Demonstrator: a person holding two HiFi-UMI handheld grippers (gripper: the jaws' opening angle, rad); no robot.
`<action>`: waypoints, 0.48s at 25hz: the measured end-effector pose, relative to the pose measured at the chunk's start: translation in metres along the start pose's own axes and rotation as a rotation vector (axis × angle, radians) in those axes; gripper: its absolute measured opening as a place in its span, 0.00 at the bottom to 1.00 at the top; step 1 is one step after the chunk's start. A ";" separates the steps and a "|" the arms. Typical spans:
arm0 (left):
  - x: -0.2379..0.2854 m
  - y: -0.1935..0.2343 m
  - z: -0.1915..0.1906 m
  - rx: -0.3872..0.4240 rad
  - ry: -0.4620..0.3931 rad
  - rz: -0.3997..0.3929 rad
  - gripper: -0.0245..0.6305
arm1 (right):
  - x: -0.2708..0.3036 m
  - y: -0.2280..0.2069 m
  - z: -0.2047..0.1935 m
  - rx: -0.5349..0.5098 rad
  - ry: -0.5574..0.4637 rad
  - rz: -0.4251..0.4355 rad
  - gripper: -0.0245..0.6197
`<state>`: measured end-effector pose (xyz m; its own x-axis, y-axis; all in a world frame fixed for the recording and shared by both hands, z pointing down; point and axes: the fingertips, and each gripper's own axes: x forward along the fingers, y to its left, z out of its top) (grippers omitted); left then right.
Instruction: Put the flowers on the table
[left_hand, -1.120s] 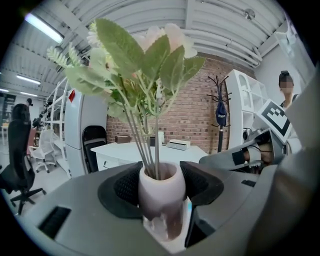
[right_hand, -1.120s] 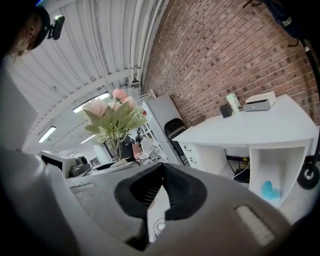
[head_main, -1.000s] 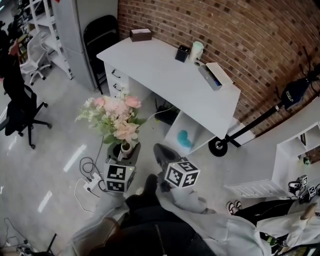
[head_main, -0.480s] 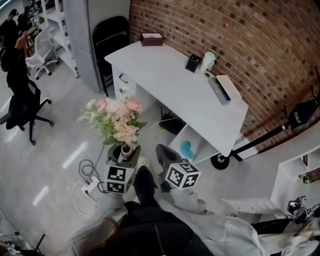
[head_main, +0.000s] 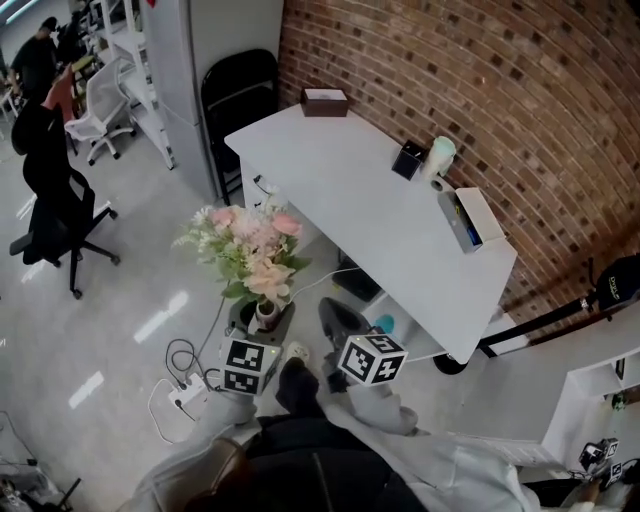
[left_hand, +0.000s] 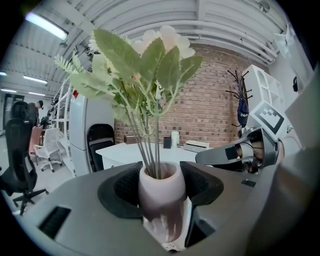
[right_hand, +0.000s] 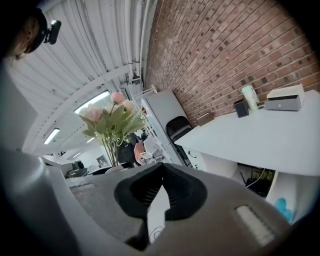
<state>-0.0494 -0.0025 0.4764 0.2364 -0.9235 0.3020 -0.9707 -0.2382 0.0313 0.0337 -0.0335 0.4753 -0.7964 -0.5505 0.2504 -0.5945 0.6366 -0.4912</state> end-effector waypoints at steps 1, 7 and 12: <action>0.008 0.005 0.003 0.006 0.002 0.001 0.39 | 0.010 -0.003 0.006 0.003 0.001 0.009 0.04; 0.048 0.027 0.023 0.009 0.007 -0.007 0.39 | 0.054 -0.020 0.037 0.015 0.005 0.034 0.04; 0.082 0.043 0.031 0.012 0.017 -0.013 0.39 | 0.083 -0.045 0.051 0.028 0.019 0.021 0.04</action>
<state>-0.0709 -0.0976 0.4724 0.2484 -0.9151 0.3177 -0.9669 -0.2542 0.0236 0.0000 -0.1351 0.4754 -0.8106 -0.5268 0.2556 -0.5747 0.6321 -0.5197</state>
